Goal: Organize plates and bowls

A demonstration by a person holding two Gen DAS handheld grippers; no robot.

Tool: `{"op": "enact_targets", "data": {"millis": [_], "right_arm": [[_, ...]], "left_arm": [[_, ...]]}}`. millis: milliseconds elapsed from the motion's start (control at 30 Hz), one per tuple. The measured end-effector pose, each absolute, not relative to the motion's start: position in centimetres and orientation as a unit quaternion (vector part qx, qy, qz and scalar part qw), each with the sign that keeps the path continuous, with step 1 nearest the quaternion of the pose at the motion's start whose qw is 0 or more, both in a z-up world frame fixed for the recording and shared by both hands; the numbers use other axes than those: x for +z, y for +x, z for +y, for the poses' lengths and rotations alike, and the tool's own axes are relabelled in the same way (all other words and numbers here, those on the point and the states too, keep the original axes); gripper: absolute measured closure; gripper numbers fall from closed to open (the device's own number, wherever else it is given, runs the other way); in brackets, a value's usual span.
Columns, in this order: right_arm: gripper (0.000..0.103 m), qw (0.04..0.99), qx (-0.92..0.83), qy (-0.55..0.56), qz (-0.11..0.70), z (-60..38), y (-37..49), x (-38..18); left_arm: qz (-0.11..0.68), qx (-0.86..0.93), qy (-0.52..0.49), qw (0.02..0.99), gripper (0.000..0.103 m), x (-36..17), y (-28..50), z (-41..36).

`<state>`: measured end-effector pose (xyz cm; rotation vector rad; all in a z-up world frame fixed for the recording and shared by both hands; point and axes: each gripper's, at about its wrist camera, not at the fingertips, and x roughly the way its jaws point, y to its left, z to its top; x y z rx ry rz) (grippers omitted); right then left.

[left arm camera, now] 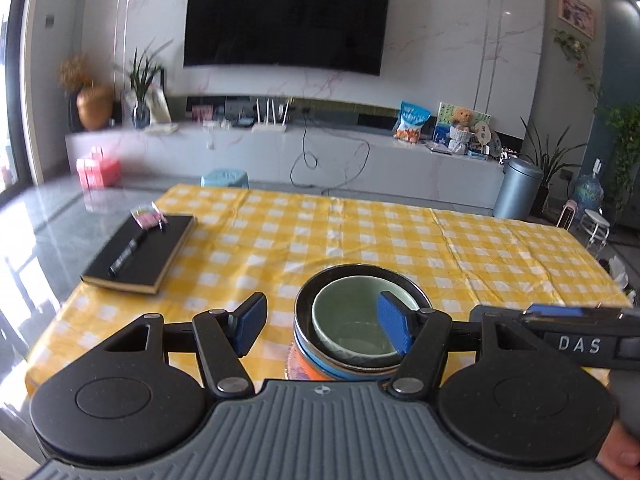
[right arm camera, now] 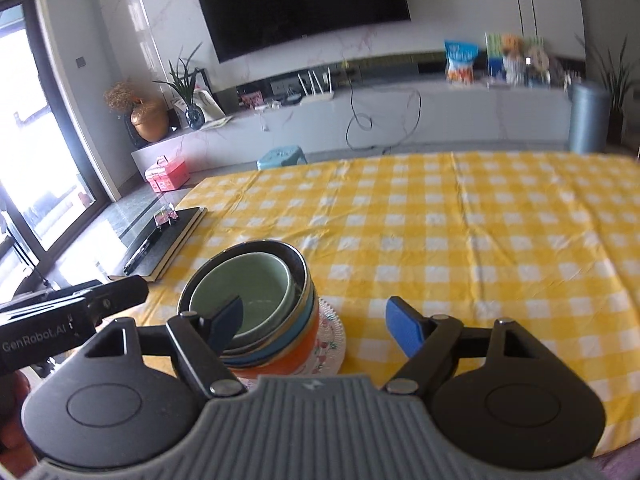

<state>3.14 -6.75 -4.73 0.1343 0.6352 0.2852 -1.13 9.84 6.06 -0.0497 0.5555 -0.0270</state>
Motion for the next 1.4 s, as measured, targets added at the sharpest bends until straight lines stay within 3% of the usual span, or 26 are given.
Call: {"op": "enact_targets", "data": {"millis": [200, 400, 500, 867, 1400], "right_arm": [[0.025, 0.953, 0.152, 0.042, 0.258, -7.1, -0.8, -4.4], [0.025, 0.962, 0.158, 0.016, 0.223, -6.8, -4.4, -4.8], [0.023, 0.96, 0.166, 0.005, 0.225, -6.4, -6.0, -5.5], [0.022, 0.945, 0.163, -0.003, 0.282, -6.9, -7.8, -6.9], [0.02, 0.953, 0.159, -0.011, 0.257, -7.3, -12.3, -6.6]], "left_arm": [[0.243, -0.012, 0.058, 0.968, 0.028, 5.6, -4.9, 7.9], [0.246, 0.01, 0.063, 0.967, 0.025, 5.3, -6.8, 8.2], [0.246, 0.021, 0.067, 0.967, 0.02, 5.3, -7.4, 8.1], [0.339, 0.022, 0.058, 0.939, 0.018, 2.0, -9.1, 7.2], [0.29, 0.073, 0.078, 0.951, 0.016, 3.1, -12.9, 6.1]]}}
